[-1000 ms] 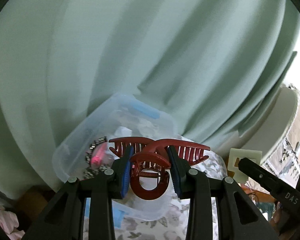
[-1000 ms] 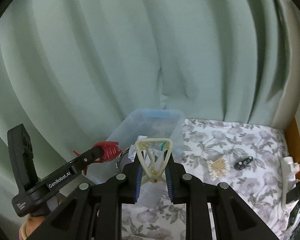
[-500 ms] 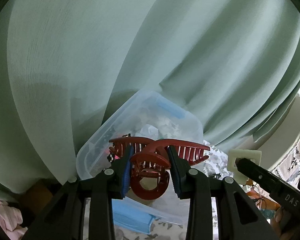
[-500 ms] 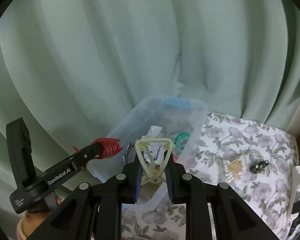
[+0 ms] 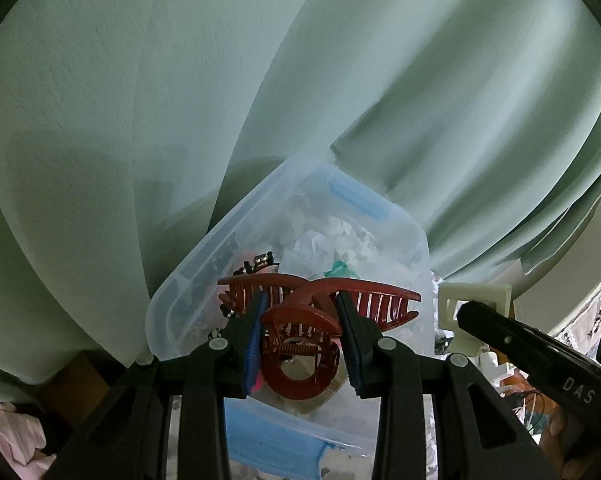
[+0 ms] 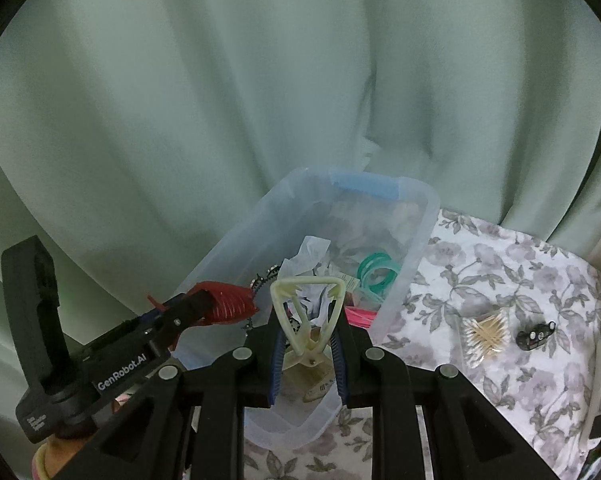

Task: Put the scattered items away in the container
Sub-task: 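Lift the red claw clip and cream clip and carry them over the clear box, then open the left gripper to drop the red claw clip while the right gripper releases the cream clip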

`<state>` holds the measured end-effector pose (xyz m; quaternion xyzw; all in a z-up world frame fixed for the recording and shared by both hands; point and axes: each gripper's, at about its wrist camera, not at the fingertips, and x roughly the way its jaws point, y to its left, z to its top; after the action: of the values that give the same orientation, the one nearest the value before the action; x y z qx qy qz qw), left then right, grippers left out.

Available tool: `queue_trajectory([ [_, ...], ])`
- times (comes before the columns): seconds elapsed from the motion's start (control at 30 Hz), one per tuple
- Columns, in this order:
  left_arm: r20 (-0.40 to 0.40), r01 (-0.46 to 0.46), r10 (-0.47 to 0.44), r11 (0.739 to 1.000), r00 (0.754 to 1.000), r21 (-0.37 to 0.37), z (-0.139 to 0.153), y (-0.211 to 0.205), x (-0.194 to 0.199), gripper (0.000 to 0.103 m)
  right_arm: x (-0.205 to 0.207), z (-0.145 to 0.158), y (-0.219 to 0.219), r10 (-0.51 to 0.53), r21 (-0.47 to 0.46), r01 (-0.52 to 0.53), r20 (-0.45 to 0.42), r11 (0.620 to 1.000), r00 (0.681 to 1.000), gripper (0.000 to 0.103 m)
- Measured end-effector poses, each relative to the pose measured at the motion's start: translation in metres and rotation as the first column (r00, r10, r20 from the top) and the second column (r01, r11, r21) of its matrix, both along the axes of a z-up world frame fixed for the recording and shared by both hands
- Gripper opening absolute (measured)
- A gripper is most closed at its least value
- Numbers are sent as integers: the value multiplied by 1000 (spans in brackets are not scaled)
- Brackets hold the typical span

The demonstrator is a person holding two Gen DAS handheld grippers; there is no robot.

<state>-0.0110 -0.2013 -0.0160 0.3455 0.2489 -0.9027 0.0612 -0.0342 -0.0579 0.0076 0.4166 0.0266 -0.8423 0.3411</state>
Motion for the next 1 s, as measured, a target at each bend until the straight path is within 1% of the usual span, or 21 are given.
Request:
queue_trajectory([
  [0.53, 43, -4, 4, 1000, 999, -7, -14, -6, -11, 36, -19, -14, -20, 27, 36, -28, 12, 999, 1000, 23],
  [0.73, 52, -6, 7, 1000, 999, -11, -16, -6, -15, 36, -25, -18, -21, 18, 45, -20, 26, 999, 999, 24],
  [0.9, 64, -12, 12, 1000, 998, -8, -12, -10, -7, 36, -28, -20, -20, 14, 47, -15, 37, 999, 999, 24],
  [0.97, 65, -13, 14, 1000, 998, -11, -12, -9, -9, 37, -29, -21, -20, 15, 50, -17, 37, 999, 999, 24],
  [1.0, 66, -14, 15, 1000, 998, -11, -12, -9, -9, 40, -29, -21, -20, 15, 53, -17, 37, 998, 999, 24],
])
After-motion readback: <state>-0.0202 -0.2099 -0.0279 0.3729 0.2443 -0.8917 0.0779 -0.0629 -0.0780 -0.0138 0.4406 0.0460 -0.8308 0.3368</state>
